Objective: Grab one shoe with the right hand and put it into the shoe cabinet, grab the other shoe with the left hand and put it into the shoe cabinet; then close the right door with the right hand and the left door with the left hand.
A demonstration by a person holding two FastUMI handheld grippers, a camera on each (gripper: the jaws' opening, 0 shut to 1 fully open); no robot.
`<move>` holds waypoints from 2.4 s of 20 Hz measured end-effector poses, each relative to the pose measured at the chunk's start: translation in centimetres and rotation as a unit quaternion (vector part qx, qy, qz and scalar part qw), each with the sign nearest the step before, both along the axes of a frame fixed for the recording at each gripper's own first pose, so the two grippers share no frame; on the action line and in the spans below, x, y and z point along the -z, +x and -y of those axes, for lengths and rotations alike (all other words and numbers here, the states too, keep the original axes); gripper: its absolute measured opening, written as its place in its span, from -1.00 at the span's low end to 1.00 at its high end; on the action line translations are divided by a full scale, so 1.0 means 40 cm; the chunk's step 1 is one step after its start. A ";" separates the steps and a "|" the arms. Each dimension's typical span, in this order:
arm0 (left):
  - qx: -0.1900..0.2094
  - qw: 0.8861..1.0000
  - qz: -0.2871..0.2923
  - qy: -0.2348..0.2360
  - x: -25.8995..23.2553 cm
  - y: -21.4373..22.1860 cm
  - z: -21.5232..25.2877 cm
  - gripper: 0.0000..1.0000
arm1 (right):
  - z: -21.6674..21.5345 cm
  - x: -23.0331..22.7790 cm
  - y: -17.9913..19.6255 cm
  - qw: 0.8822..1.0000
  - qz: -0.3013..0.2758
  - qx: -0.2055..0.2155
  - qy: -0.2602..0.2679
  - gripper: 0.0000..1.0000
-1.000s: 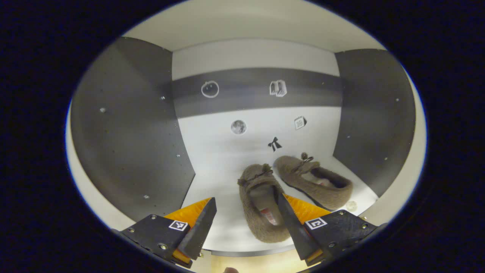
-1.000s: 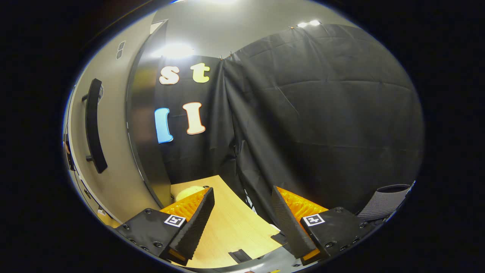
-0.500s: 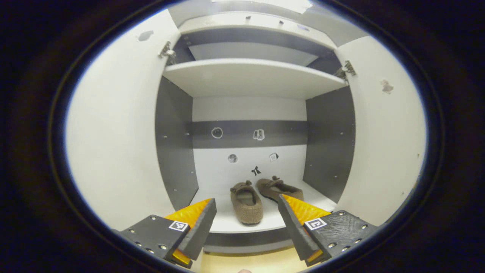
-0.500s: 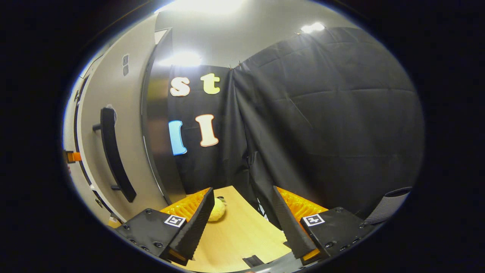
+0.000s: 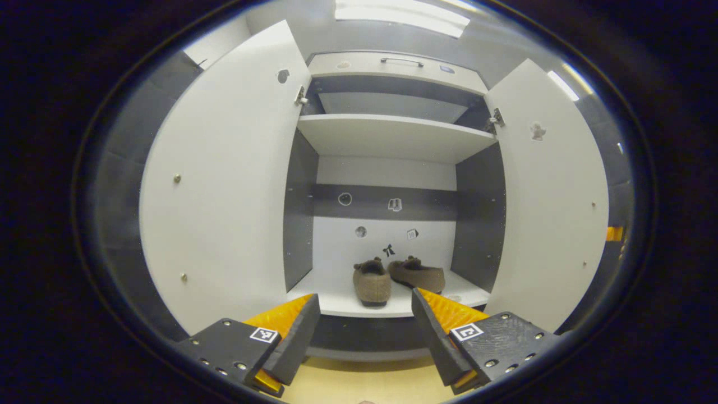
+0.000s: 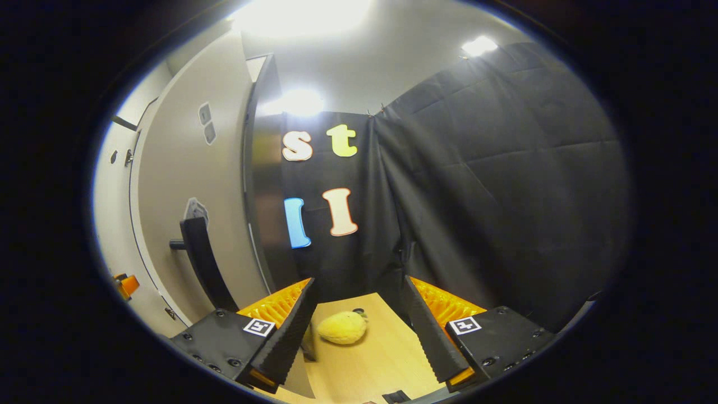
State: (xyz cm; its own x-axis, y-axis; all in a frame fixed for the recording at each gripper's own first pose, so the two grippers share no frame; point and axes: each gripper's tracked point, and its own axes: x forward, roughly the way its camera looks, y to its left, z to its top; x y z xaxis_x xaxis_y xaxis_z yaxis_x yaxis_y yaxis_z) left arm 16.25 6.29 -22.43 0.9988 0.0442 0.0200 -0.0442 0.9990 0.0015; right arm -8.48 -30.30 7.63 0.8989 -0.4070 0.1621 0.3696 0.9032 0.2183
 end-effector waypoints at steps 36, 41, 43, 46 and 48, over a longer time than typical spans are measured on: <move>-0.006 0.994 -0.100 -0.049 0.290 -0.258 -0.137 1.00 | -0.503 -0.081 0.209 0.988 0.047 -0.144 -0.013 0.92; -0.040 0.993 -0.097 -0.048 0.298 -0.305 -0.232 1.00 | -0.508 -0.026 0.191 0.990 0.019 -0.135 -0.029 0.92; -0.060 0.993 -0.092 -0.049 0.295 -0.327 -0.280 1.00 | -0.517 0.001 0.192 0.990 0.006 -0.135 -0.031 0.92; -0.097 0.992 -0.072 -0.044 0.269 -0.363 -0.373 1.00 | -0.512 0.044 0.192 0.991 -0.011 -0.127 -0.037 0.94; -0.117 0.991 -0.057 -0.038 0.241 -0.381 -0.439 1.00 | -0.522 0.070 0.199 0.990 -0.022 -0.131 -0.037 0.93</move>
